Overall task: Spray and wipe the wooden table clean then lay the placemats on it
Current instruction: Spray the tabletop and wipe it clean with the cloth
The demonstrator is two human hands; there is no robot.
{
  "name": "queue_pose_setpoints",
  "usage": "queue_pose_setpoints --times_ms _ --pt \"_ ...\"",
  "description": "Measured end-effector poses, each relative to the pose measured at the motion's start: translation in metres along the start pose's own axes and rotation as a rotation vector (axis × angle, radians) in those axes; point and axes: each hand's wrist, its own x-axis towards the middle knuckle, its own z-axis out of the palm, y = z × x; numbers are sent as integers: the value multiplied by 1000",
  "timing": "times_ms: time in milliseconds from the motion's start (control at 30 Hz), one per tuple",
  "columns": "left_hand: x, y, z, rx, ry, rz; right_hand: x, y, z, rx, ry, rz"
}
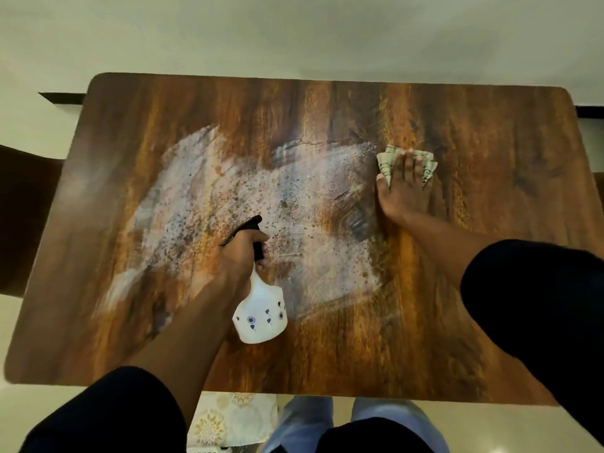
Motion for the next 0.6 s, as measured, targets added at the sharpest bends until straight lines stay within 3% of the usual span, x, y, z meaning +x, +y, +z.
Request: queue_pose_setpoints --times_ms 133,433,600 --pt "9 10 -13 -6 1 20 14 -38 1 -17 -11 -83" --pt "25 19 -33 -30 17 29 -35 -157 53 -154 -82 -581" --pt "26 22 -23 -3 2 70 -36 -160 66 -241 -121 -794"
